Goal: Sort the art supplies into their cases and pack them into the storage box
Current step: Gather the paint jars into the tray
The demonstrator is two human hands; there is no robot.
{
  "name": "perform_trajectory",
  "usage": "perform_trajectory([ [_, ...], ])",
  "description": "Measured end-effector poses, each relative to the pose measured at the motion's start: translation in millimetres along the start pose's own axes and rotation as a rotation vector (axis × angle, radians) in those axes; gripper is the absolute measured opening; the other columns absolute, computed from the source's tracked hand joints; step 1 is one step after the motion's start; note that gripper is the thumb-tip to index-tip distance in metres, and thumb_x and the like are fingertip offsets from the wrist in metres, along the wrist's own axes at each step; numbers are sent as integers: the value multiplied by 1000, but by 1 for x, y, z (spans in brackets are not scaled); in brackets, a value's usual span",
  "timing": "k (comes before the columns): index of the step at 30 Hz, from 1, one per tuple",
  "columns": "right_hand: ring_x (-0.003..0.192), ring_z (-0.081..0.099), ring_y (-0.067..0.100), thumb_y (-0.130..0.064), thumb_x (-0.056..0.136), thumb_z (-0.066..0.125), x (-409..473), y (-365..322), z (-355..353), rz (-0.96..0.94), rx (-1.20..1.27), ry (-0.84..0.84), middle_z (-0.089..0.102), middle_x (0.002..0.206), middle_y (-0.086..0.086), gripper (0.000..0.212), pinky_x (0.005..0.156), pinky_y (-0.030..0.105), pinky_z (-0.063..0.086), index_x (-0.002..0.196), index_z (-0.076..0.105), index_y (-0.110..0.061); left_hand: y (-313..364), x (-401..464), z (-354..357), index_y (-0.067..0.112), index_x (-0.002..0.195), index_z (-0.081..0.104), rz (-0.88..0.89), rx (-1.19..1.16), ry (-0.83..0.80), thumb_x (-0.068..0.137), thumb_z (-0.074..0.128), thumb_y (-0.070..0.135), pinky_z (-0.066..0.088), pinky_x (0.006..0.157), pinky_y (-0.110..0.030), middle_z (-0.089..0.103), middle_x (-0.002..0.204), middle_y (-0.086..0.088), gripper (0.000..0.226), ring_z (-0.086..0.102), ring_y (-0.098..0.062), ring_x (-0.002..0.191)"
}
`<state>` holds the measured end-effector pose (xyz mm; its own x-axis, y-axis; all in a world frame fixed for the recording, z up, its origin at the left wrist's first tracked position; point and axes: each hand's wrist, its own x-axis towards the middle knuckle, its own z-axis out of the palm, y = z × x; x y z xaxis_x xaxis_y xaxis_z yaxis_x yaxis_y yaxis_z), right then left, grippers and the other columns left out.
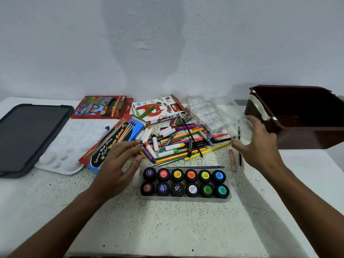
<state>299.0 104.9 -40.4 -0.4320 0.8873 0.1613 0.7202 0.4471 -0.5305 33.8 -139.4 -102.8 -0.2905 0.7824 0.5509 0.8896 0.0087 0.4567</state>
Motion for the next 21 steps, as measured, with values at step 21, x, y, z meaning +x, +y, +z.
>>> perform_trajectory([
  [21, 123, 40, -1, -34, 68, 83, -41, -9, 18, -555, 92, -777, 38, 133, -19, 90, 100, 20, 42, 135, 27, -57, 10, -13, -16, 22, 119, 64, -448, -500, -266, 78, 67, 30, 60, 67, -31, 67, 104, 11, 41, 69, -14, 78],
])
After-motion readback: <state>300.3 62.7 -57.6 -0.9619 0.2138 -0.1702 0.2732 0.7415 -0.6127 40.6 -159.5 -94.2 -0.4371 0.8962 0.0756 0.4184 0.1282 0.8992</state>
